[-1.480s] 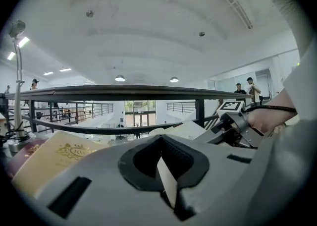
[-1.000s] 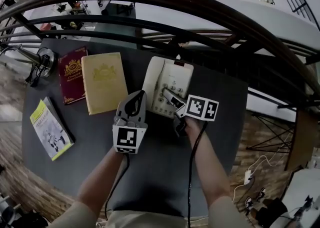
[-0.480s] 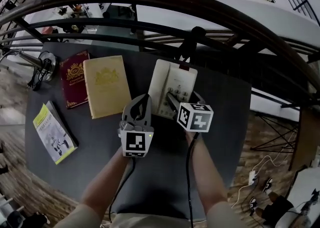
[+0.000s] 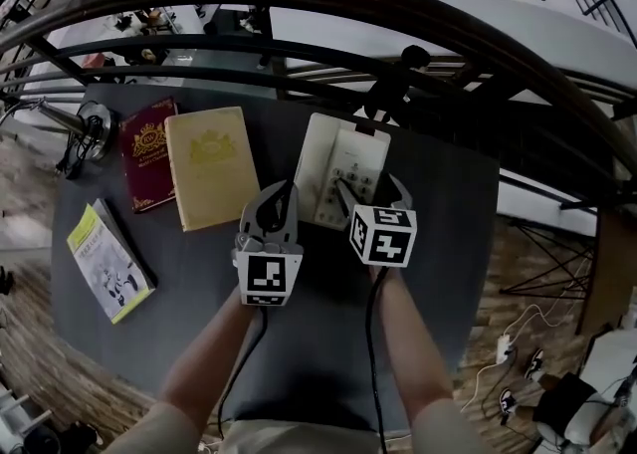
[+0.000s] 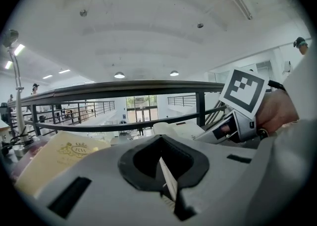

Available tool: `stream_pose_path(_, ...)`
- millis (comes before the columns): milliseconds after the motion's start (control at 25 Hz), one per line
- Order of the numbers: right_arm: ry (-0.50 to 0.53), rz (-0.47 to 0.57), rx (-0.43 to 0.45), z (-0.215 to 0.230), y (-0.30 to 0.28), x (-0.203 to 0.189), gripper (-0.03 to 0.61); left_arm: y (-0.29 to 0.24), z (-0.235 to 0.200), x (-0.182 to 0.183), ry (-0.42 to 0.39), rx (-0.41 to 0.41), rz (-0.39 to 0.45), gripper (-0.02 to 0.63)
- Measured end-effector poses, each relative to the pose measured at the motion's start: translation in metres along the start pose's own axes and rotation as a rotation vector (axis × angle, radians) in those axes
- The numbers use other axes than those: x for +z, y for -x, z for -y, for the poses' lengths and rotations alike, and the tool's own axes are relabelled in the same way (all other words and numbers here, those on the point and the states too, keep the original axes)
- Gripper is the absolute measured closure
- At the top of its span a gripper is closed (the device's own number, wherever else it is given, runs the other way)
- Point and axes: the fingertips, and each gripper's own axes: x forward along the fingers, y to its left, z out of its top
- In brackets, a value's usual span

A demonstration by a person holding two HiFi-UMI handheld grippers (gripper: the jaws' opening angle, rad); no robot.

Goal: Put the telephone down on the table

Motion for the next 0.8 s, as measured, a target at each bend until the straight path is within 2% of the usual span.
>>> stream_pose_path(320, 0.053, 0.054, 0.004, 0.001, 0.035, 0.019, 0.204, 0.016, -0.014, 0.027, 0.02, 0.03, 0.012, 0.611)
stream_pose_path(360, 0.066, 0.07, 0.0, 0.0, 0.041, 0.023, 0.234, 0.018, -0.014, 0.031, 0.023, 0.028, 0.009, 0.611)
stream_pose_path(480, 0.098, 0.129, -0.033, -0.001, 0.066, 0.039, 0.384, 0.026, -0.013, 0.045, 0.044, 0.018, -0.002, 0.611)
stream_pose_path(800, 0.119, 0.233, -0.039, -0.004, 0.14, 0.076, 0.493, 0.059, 0.004, 0.102, -0.013, 0.011, 0.053, 0.611)
